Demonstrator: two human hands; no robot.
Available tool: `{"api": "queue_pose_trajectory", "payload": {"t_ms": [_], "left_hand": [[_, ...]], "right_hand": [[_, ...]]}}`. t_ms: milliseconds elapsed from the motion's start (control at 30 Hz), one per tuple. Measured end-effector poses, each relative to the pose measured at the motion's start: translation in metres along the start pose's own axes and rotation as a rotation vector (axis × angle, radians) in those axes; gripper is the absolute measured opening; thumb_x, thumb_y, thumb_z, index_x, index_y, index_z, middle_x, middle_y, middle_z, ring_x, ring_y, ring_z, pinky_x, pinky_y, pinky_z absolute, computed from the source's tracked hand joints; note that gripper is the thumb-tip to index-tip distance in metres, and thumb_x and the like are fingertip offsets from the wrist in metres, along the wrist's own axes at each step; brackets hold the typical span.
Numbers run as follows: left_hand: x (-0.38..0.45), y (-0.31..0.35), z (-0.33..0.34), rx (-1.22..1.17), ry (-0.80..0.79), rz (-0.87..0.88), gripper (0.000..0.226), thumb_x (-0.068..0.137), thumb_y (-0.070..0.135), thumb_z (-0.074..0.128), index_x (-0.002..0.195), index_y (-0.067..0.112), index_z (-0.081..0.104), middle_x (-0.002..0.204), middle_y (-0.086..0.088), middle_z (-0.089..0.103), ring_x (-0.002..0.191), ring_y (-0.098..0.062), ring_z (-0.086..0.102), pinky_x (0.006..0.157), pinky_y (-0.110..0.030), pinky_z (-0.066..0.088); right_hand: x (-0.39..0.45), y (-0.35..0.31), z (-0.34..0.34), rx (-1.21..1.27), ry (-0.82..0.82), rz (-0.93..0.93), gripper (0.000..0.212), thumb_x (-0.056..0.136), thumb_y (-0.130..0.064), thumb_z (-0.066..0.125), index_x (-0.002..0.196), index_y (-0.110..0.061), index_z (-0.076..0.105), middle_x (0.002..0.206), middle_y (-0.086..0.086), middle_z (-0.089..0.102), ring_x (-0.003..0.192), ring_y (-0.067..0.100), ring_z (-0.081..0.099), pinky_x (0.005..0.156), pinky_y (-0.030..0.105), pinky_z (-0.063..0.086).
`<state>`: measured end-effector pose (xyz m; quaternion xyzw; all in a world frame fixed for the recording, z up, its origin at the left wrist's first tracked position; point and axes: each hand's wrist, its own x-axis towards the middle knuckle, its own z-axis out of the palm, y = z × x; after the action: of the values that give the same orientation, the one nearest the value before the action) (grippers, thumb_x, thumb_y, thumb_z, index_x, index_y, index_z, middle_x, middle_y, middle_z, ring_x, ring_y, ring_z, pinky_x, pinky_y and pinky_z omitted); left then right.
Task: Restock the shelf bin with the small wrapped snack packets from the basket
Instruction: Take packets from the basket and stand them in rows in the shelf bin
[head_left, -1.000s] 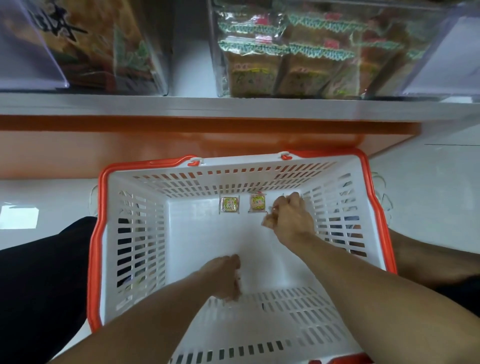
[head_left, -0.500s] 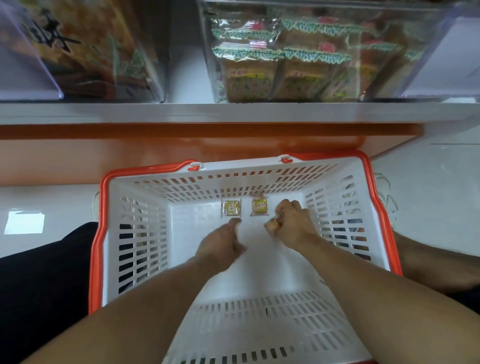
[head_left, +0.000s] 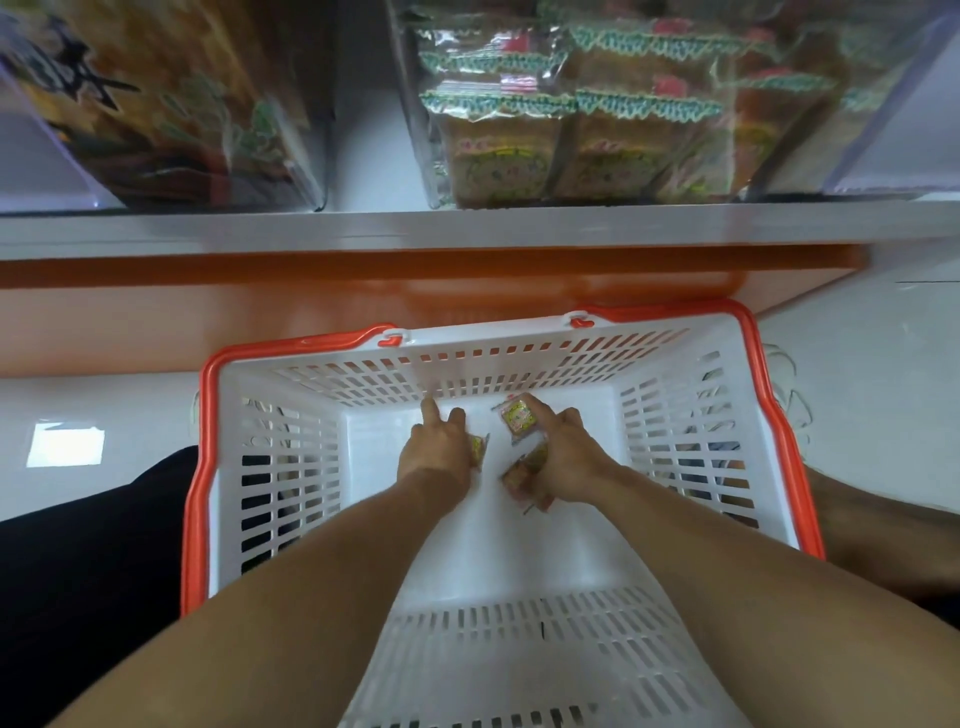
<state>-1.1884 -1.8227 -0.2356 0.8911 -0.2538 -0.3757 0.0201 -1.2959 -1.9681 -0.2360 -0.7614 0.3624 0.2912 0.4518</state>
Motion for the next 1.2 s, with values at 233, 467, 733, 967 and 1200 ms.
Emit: {"api": "queue_pose_trajectory", "payload": {"t_ms": [233, 467, 733, 967, 1200], "left_hand": [[-0.006, 0.006, 0.009, -0.214, -0.184, 0.035, 0.087, 0.066, 0.000, 0.083, 0.139, 0.025, 0.043, 0.123, -0.006, 0.060, 0.103, -0.028, 0.067, 0.085, -0.038, 0.060], [-0.005, 0.002, 0.008, -0.042, -0.223, 0.125, 0.106, 0.062, 0.007, 0.089, 0.147, 0.039, 0.034, 0.129, -0.004, 0.041, 0.107, -0.031, 0.064, 0.085, -0.037, 0.059], [-0.012, 0.009, 0.005, 0.027, -0.191, 0.113, 0.066, 0.066, 0.008, 0.090, 0.117, 0.019, 0.050, 0.118, -0.006, 0.046, 0.092, -0.026, 0.063, 0.073, -0.031, 0.056], [-0.018, 0.003, 0.009, -0.201, -0.209, 0.025, 0.050, 0.067, 0.007, 0.090, 0.099, 0.020, 0.054, 0.094, 0.001, 0.062, 0.080, -0.018, 0.067, 0.064, -0.030, 0.060], [-0.024, -0.006, 0.018, -0.545, -0.275, -0.078, 0.029, 0.074, -0.006, 0.056, 0.089, 0.020, 0.052, 0.099, -0.007, 0.066, 0.079, -0.021, 0.060, 0.067, -0.034, 0.060]], "right_hand": [[0.000, 0.001, 0.026, 0.281, -0.022, 0.068, 0.035, 0.096, -0.038, 0.057, 0.122, -0.017, 0.045, 0.099, 0.006, 0.057, 0.061, 0.025, 0.064, 0.039, 0.028, 0.045], [-0.010, 0.018, 0.027, -0.059, -0.042, -0.272, 0.058, 0.063, -0.028, 0.076, 0.113, -0.045, 0.052, 0.103, -0.008, 0.047, 0.090, 0.012, 0.055, 0.061, 0.020, 0.053], [-0.029, 0.046, 0.037, -0.458, 0.144, -0.195, 0.086, 0.080, -0.047, 0.076, 0.151, -0.032, 0.029, 0.127, 0.002, 0.039, 0.114, 0.022, 0.041, 0.090, 0.041, 0.053], [-0.026, 0.041, 0.049, -0.407, 0.089, -0.210, 0.050, 0.077, -0.034, 0.081, 0.115, -0.032, 0.049, 0.105, -0.003, 0.035, 0.099, 0.019, 0.037, 0.072, 0.026, 0.046], [-0.020, 0.042, 0.058, -0.279, 0.051, -0.125, 0.048, 0.068, -0.040, 0.079, 0.101, -0.031, 0.045, 0.097, -0.009, 0.041, 0.094, 0.016, 0.039, 0.063, 0.021, 0.034]]}}
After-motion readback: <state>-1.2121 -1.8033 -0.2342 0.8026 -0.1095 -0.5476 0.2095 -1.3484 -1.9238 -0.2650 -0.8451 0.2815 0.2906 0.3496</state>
